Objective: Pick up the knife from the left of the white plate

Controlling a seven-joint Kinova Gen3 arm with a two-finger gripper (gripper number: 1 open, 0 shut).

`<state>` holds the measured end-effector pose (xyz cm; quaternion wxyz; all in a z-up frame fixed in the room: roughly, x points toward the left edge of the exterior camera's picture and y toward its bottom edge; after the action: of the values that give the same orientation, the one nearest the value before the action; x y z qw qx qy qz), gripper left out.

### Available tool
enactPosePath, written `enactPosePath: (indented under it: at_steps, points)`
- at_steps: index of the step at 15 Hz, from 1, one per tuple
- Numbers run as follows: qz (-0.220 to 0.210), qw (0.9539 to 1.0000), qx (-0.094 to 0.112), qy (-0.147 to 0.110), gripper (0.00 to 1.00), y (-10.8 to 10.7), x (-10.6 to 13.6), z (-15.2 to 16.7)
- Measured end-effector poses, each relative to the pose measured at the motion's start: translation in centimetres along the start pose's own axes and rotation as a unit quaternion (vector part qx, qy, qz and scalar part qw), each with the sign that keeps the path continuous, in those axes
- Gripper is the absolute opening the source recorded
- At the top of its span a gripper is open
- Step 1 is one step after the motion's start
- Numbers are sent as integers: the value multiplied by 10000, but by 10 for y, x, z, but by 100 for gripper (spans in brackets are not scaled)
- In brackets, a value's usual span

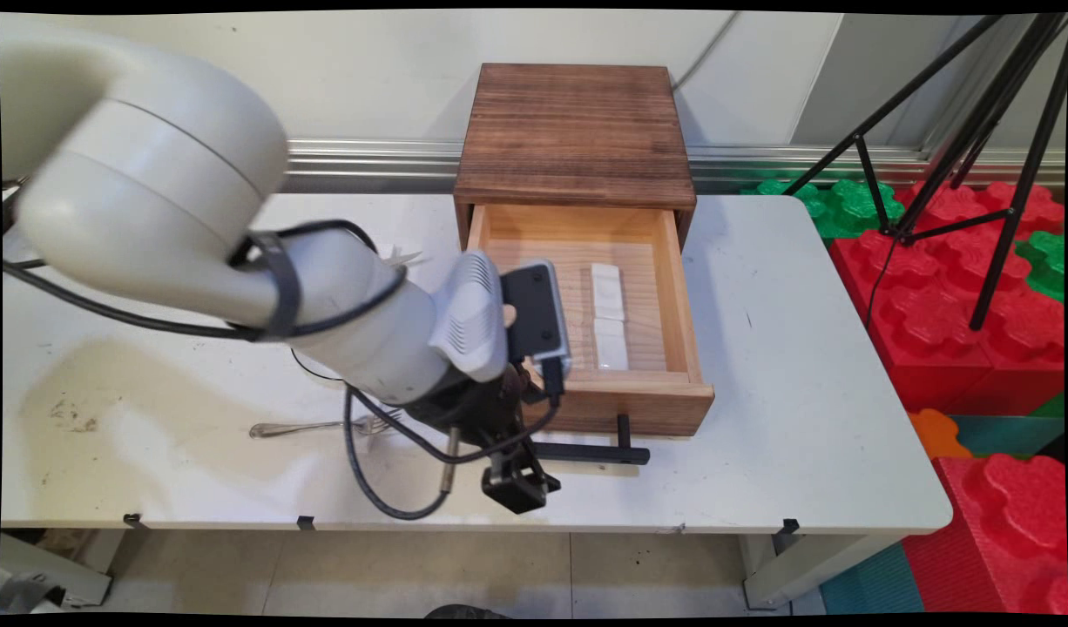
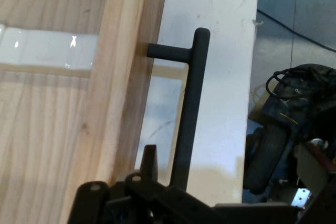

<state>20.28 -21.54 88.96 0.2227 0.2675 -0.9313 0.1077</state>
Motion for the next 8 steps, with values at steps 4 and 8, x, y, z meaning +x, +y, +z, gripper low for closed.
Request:
enactPosePath:
  at_steps: [4, 8]
  points:
    - [94, 9997, -5, 247, 100, -4, -10, -32]
    - [154, 9988, 10, 460, 100, -14, -29, -64]
